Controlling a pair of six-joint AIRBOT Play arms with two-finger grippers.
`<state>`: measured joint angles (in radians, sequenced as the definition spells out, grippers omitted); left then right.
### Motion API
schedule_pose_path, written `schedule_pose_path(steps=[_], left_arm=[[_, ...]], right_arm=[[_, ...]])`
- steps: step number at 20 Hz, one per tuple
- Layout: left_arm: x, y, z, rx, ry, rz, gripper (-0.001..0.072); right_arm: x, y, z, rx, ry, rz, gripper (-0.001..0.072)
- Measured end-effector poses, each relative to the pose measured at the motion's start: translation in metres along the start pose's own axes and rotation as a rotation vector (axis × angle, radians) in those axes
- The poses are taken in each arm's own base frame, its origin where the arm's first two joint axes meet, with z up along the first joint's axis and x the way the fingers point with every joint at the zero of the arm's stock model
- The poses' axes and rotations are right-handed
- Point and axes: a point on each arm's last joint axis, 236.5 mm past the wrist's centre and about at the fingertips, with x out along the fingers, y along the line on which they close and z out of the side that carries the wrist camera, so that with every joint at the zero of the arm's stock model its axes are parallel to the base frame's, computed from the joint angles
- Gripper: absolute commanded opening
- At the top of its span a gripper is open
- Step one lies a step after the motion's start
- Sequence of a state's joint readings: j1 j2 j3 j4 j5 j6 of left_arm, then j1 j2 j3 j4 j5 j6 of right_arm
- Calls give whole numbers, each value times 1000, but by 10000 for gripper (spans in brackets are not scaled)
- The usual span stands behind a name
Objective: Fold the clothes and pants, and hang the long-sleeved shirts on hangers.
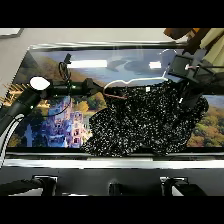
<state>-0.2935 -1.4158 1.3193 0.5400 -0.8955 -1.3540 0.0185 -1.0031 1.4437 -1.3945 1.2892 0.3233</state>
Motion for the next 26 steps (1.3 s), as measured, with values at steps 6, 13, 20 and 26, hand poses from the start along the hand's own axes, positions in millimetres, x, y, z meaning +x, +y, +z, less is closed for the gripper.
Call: schedule_pose_path(steps=[6, 13, 20, 26], left_arm=[[-4, 13, -21, -38, 95, 71, 20], [-10, 9, -17, -82, 103, 100, 20], [-18, -9, 0, -154, 62, 89, 20], [-19, -16, 4, -205, 53, 77, 20]], right_arm=[[1, -12, -5, -6, 19, -48, 32], [1, -15, -8, -20, 36, -63, 32], [1, -17, -9, -38, 40, -68, 32], [3, -20, -9, -42, 38, -76, 32]])
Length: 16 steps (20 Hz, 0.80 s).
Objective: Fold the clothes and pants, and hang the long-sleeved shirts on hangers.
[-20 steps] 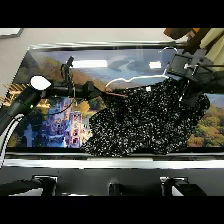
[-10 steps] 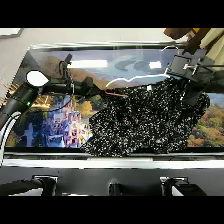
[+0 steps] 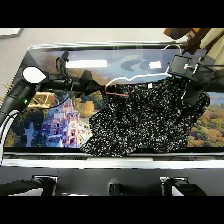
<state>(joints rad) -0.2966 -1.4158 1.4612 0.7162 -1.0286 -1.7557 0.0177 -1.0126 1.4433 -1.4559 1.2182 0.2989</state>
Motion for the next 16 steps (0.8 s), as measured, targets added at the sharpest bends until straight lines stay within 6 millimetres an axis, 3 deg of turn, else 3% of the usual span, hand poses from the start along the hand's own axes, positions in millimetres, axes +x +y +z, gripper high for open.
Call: schedule_pose_path(steps=[12, 16], left_arm=[[0, -6, 14, -88, -58, -23, 20], [-5, -16, 28, -116, -114, -48, 20]], right_arm=[[18, -25, 6, -40, -25, -84, 32], [22, -31, 7, -68, -29, -105, 32]])
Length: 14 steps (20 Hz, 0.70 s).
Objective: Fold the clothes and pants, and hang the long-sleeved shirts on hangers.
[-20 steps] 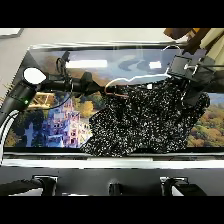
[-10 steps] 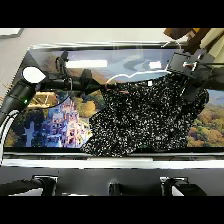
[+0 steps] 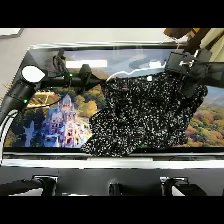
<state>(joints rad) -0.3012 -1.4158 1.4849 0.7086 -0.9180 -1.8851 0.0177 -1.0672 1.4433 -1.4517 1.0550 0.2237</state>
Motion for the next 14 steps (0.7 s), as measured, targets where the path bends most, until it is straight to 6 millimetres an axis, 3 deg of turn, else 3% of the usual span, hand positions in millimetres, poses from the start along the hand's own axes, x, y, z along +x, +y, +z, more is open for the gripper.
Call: schedule_pose_path(steps=[5, 9, 14], left_arm=[[1, -20, 10, -9, -66, -40, 20], [7, -35, 2, -3, -67, -69, 20], [12, -56, -10, 52, -67, -98, 20]], right_arm=[[5, -3, 15, -61, -17, -25, 32], [9, 3, 41, -99, -51, -25, 32], [11, 7, 52, -56, -62, -23, 32]])
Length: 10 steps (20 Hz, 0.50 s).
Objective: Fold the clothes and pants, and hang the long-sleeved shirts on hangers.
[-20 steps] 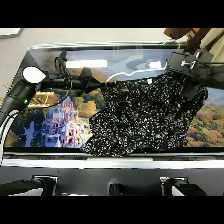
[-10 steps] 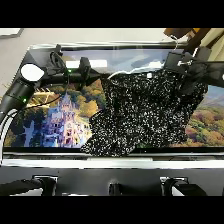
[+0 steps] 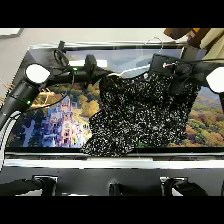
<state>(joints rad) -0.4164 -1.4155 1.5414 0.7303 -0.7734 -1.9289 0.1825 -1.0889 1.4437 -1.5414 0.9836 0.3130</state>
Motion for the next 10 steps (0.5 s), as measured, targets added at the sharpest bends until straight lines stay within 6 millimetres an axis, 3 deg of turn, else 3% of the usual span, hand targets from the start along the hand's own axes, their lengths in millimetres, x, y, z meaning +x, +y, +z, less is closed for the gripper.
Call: schedule_pose_path(steps=[10], left_arm=[[-10, -65, -15, 322, -42, -6, 20]], right_arm=[[3, 15, -2, 182, 22, 61, 32]])
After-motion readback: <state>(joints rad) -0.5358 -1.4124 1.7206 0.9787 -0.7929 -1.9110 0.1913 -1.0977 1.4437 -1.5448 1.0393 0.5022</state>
